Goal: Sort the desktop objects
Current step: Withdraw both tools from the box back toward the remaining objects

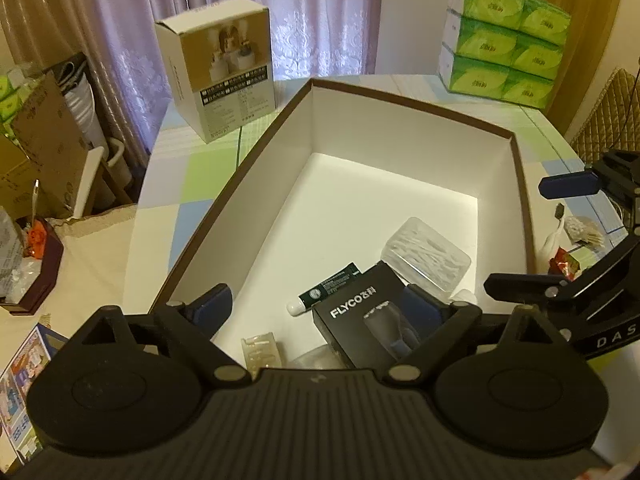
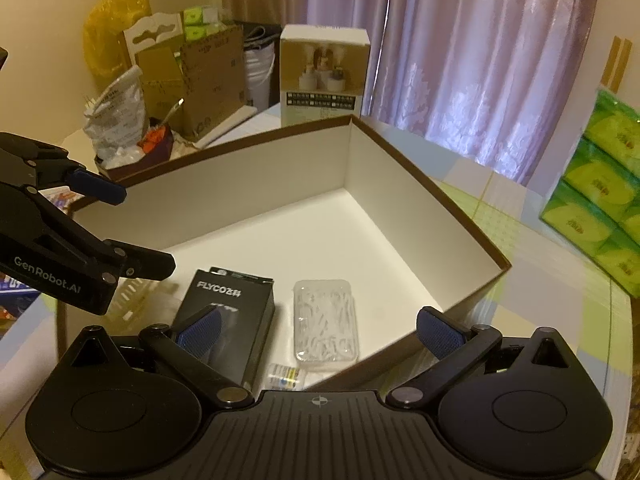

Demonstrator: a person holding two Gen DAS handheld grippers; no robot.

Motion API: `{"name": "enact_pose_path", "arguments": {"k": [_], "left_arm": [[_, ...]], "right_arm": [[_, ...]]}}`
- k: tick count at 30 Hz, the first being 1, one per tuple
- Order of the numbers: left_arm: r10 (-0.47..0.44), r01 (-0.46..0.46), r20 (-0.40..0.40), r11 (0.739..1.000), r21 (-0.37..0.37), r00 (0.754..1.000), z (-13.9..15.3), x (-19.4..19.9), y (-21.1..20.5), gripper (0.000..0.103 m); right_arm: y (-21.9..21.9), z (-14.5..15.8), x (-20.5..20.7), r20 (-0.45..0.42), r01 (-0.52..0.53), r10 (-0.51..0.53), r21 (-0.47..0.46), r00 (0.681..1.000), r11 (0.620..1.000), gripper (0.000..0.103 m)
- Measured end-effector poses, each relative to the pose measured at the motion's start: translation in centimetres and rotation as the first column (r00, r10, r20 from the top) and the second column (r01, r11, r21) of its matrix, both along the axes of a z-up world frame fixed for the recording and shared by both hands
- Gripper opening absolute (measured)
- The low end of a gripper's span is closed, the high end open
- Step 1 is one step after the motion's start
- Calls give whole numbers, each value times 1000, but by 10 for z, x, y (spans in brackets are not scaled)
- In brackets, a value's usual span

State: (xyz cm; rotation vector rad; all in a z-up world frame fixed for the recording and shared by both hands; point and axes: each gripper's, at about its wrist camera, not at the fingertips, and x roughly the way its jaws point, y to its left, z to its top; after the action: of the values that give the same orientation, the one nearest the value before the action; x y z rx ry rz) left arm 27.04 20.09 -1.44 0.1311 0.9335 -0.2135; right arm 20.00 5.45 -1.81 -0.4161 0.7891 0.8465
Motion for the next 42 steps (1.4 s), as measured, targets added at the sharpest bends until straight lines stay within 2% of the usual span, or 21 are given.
{"name": "enact_pose_path", "arguments": {"k": [8,19,32,42], "left_arm": [[2,-1,26,1000,-17,1000,16,-34,-12,93],[30,-29,42,999,-25,999,27,-81,-27,93],[86,-86,11,996,-25,996,23,-130,-40,93],[98,-98,3,995,-11,995,16,-164,-67,93]], "right_arm": [[-21,11,-23,9,9,-9,27,1000,1000,101],[-51,23,-49,-21,9,-7,81,1000,997,101],[-84,21,-85,-11,-28,28,40,1000,999,101],[-120,14,-100,-61,-13,15,45,998,999,101]]}}
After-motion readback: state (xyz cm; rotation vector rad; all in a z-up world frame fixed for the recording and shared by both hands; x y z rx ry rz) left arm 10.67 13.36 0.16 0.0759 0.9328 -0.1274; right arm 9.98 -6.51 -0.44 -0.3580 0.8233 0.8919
